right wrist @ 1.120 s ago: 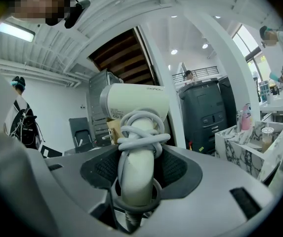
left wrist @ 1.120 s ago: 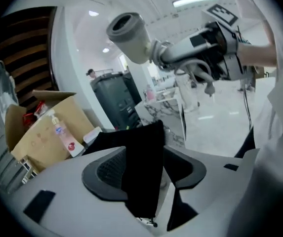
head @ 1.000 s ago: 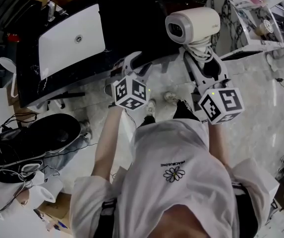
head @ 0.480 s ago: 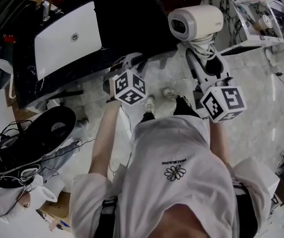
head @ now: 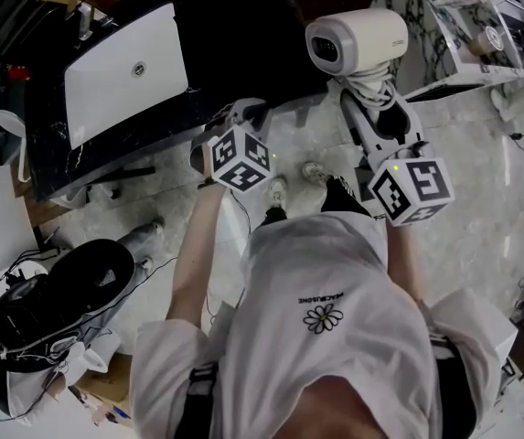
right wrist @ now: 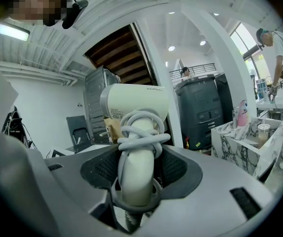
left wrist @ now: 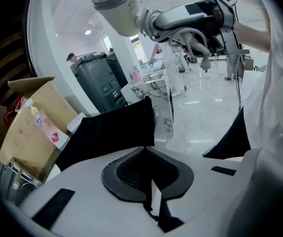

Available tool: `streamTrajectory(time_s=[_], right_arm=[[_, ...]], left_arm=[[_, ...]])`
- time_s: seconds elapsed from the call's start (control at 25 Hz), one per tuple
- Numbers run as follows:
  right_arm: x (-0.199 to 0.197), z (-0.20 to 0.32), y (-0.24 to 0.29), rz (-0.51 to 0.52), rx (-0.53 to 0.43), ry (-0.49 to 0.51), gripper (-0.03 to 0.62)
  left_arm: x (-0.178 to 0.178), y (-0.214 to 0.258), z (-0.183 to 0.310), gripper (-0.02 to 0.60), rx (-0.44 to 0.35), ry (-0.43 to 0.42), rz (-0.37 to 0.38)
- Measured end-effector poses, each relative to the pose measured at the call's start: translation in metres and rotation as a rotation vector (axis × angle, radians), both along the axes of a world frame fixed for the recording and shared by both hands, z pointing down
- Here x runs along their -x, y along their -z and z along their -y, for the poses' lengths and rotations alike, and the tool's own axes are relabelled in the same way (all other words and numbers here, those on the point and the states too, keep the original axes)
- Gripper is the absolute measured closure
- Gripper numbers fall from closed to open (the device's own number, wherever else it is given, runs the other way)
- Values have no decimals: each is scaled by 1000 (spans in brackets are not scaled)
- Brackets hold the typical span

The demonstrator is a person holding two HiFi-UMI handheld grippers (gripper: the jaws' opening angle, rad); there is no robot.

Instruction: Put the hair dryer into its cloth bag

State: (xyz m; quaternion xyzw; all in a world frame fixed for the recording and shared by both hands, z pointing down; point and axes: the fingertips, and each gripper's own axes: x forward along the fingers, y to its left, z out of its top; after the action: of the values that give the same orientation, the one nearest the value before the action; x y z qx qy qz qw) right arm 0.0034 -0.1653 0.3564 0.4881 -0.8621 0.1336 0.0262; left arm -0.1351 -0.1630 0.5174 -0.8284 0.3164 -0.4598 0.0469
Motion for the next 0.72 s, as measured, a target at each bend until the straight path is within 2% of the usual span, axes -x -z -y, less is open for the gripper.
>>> streamTrajectory(time_s=[0.28,0.56,0.72], right_arm=[[4,-7,2,-13,17,39,372],[16,-27,-2,-42,96,164,372],[26,-41,-15,-56,163,237,372]], left_arm=[[5,49,16,563,-85,51,-77],[13,128,50,565,-165,116,-219],[12,162,69,565,-195,108,-278]])
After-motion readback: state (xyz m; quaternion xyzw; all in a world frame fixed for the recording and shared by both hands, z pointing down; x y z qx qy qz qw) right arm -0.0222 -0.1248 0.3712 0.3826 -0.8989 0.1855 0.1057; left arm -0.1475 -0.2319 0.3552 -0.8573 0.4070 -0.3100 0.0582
